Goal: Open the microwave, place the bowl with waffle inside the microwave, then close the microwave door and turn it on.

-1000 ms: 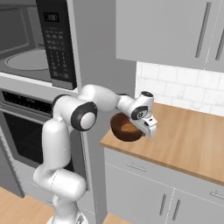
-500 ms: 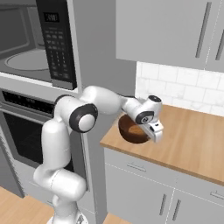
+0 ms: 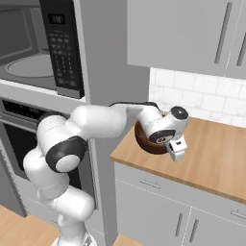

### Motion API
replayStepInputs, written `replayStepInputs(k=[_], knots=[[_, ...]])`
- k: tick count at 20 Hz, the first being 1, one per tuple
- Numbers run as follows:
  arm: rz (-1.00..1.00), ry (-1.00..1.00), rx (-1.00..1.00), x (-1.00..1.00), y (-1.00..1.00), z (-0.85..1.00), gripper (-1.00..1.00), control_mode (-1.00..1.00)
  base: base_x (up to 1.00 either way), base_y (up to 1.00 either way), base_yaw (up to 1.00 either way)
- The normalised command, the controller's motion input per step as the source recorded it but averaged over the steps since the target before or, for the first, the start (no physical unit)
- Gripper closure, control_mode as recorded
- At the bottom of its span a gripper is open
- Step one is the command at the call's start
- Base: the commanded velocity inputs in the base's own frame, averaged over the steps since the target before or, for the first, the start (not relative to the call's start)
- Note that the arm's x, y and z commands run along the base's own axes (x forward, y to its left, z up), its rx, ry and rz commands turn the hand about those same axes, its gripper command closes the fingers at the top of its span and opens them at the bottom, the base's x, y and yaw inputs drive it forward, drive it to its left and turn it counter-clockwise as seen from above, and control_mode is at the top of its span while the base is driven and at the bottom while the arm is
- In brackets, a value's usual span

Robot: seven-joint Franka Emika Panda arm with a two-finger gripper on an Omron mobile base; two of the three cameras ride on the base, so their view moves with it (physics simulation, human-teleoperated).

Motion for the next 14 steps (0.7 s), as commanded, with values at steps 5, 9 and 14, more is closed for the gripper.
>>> replayStepInputs(k=[5, 9, 14], knots=[[-0.18, -0.22, -0.18, -1.0, 0.63, 0.38, 1.0, -1.0, 0.0, 0.0, 0.0], [-0.15, -0.24, -0.04, -1.0, 0.19, 0.61, 1.0, -1.0, 0.0, 0.0, 0.0], [-0.03, -0.25, 0.03, -0.94, -0.01, 1.0, 1.0, -1.0, 0.0, 0.0, 0.0]])
